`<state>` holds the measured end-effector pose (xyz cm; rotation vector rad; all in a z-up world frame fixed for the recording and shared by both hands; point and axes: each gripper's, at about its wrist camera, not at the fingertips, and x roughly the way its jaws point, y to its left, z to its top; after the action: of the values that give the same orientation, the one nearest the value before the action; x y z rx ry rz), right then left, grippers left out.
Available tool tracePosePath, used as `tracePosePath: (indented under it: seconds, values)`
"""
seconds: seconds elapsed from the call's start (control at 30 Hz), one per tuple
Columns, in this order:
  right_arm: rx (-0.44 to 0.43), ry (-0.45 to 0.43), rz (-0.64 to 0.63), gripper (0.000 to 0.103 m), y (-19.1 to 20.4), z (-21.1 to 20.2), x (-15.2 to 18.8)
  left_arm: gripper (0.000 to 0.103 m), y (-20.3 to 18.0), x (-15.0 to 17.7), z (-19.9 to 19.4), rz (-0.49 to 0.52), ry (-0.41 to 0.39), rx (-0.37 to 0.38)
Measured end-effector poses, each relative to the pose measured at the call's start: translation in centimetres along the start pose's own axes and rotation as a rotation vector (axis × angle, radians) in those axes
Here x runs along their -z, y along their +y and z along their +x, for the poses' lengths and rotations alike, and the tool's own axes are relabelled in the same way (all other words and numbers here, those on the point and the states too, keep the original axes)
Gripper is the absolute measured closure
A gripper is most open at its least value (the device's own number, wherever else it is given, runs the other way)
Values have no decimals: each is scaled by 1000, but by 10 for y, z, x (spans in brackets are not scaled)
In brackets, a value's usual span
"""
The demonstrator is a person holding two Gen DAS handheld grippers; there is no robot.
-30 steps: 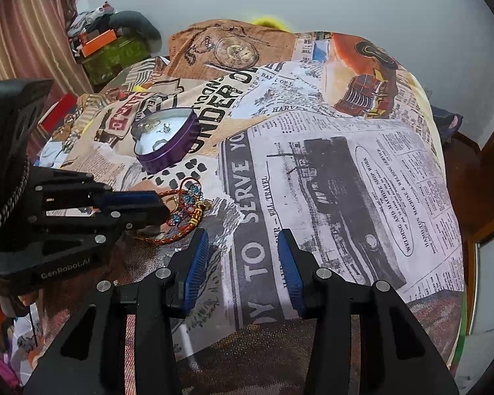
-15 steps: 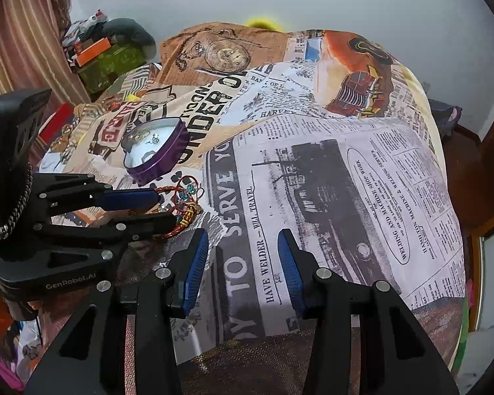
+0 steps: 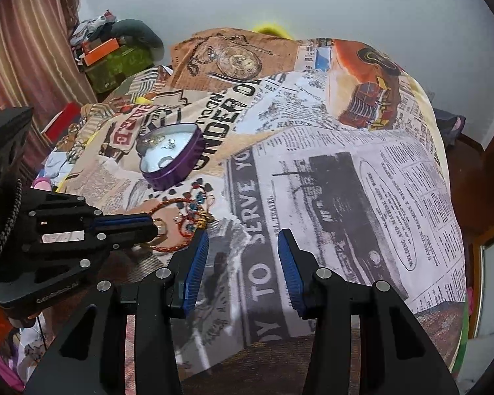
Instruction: Organize jewelry
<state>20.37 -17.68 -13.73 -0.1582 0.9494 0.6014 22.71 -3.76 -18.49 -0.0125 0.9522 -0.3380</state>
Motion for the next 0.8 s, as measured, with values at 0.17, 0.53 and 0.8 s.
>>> tracePosePath:
  seconds: [0.17, 0.53, 0.8]
  values:
    - [-7, 9, -16, 63, 10, 5, 0, 101, 9, 2, -6, -12, -3, -1]
    - [-10, 40, -2, 63, 12, 13, 6, 79, -1, -4, 13, 50, 44, -12]
    - [-5, 40, 6, 63, 8, 10, 8, 81, 3, -6, 28, 14, 52, -42]
